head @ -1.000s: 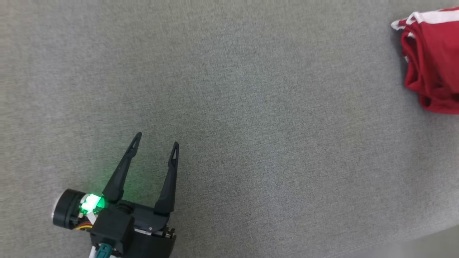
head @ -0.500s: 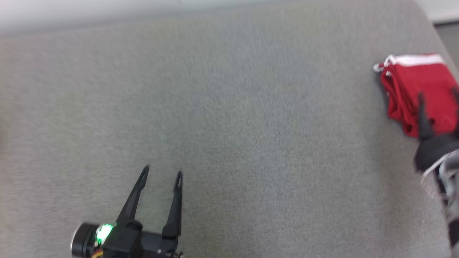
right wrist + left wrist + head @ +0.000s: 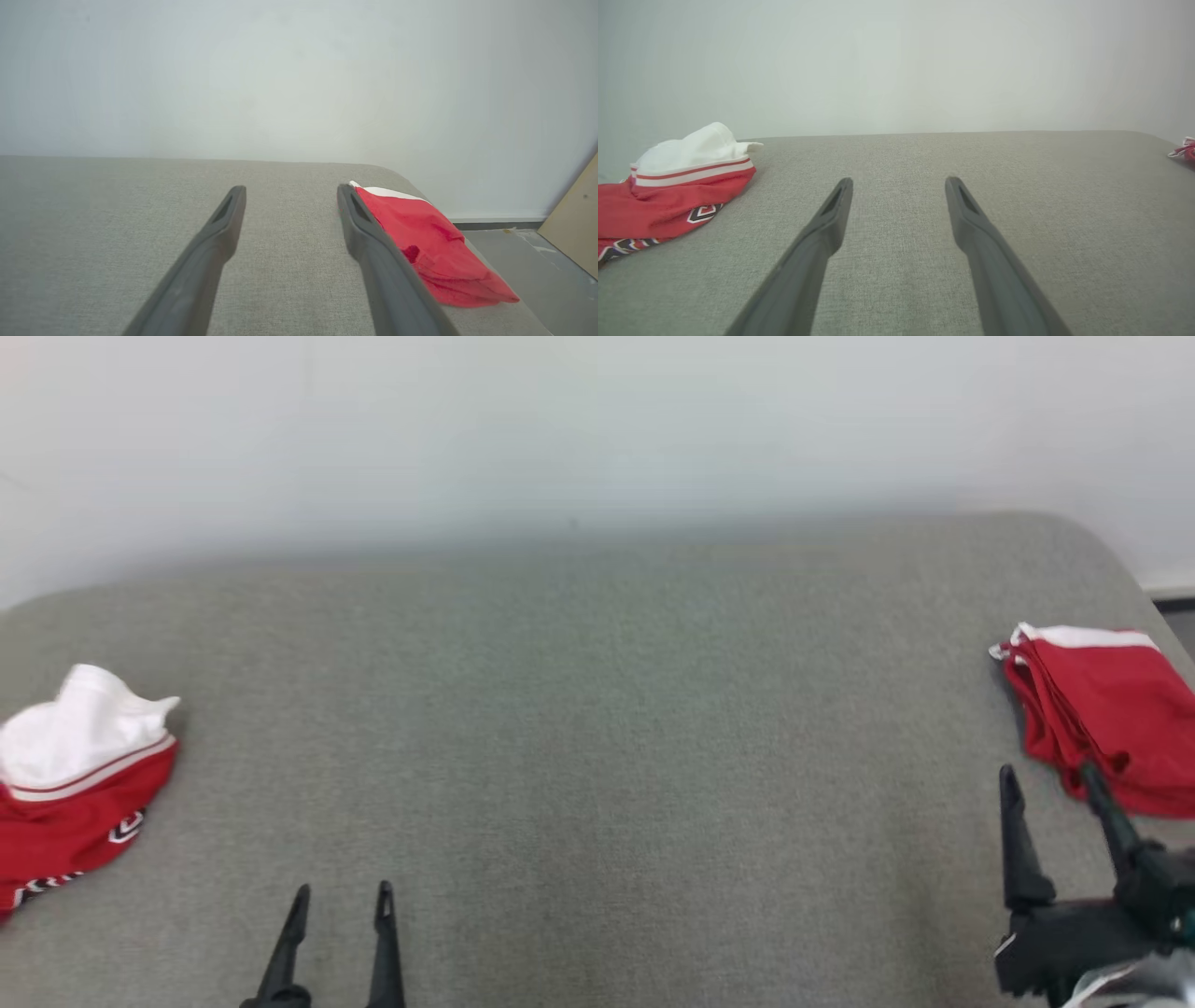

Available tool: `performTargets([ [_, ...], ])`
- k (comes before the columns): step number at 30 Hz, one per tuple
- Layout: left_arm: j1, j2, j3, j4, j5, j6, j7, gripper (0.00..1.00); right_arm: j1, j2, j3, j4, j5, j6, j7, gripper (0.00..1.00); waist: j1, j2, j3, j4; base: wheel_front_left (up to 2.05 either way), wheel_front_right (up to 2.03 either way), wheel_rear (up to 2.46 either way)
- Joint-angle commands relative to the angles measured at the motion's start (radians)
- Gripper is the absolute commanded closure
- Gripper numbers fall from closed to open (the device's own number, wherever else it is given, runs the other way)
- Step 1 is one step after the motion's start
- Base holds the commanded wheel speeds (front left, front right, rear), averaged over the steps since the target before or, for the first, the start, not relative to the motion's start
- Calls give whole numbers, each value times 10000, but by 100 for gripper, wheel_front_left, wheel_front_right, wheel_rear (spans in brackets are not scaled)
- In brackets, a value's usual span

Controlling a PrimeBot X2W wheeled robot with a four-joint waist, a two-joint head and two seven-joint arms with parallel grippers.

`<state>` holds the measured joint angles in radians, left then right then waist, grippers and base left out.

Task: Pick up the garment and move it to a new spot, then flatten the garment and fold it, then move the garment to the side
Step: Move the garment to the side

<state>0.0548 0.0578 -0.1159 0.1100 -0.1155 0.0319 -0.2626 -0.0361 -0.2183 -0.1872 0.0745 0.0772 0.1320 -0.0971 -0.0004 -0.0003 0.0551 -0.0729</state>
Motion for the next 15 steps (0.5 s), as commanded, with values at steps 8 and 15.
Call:
performTargets([
  [8, 387, -55, 721, 179, -223, 104, -30, 0, 1285, 1378, 164, -893, -31, -20, -76, 0, 4, 3, -890, 499, 0, 0, 0],
  [15, 441, -68, 910, 261, -120, -49, -30, 0, 1462, 1591, 615, 64, 113, -20, -569, 0, 4, 3, -925, 343, 0, 0, 0],
])
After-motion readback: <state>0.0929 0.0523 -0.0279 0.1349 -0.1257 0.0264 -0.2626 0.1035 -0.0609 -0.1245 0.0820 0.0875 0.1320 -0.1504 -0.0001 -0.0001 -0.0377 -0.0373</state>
